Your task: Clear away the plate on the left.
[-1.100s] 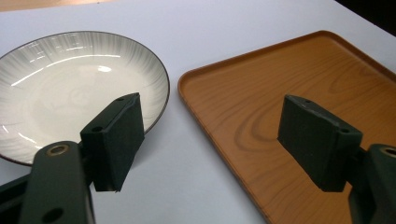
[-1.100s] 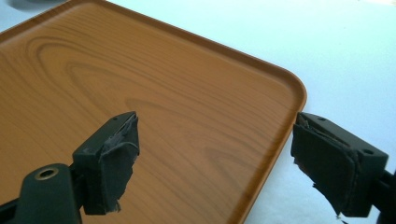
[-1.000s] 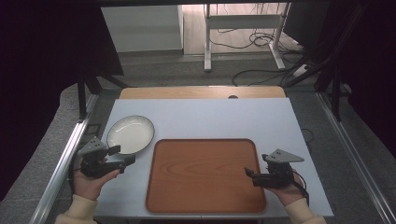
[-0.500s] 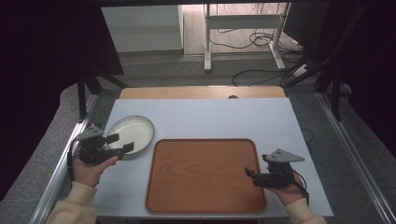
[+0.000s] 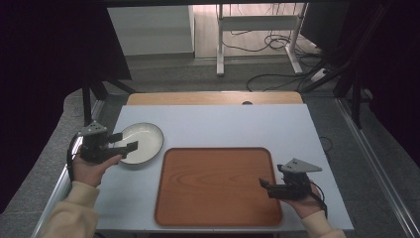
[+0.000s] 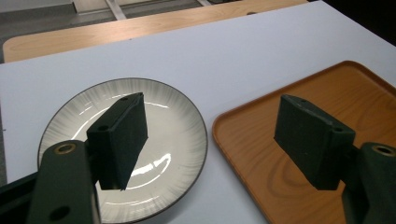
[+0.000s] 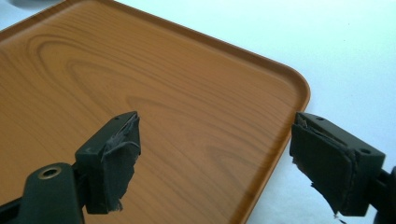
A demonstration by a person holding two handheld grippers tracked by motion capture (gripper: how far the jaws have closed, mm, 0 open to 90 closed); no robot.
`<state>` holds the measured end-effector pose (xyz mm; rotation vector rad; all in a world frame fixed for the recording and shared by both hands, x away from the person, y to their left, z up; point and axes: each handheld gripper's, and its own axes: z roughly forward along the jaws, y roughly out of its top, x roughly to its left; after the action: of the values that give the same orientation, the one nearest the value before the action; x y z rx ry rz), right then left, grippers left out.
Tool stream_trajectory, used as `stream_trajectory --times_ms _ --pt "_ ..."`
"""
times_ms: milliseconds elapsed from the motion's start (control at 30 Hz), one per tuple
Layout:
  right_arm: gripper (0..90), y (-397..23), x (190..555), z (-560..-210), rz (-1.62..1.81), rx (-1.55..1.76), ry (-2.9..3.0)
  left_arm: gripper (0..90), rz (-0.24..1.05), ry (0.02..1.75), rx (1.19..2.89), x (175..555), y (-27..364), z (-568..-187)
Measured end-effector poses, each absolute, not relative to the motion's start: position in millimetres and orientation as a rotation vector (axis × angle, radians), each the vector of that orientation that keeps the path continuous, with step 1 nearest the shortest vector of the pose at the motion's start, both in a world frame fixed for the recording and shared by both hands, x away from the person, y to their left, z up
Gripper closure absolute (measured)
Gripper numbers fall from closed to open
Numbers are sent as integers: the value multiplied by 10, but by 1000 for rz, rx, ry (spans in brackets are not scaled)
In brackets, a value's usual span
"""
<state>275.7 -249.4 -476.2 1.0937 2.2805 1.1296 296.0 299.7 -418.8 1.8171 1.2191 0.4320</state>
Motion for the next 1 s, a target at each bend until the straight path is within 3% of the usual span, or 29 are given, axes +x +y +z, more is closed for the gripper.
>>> stream_trajectory --times_ms 600,1000 --pt "164 -2515 2765 -4775 1129 1097 2287 274 361 1340 1822 3383 3260 -4395" --pt "164 -2514 2771 -4781 1127 1098 2290 224 328 1418 1816 3610 3412 -4478"
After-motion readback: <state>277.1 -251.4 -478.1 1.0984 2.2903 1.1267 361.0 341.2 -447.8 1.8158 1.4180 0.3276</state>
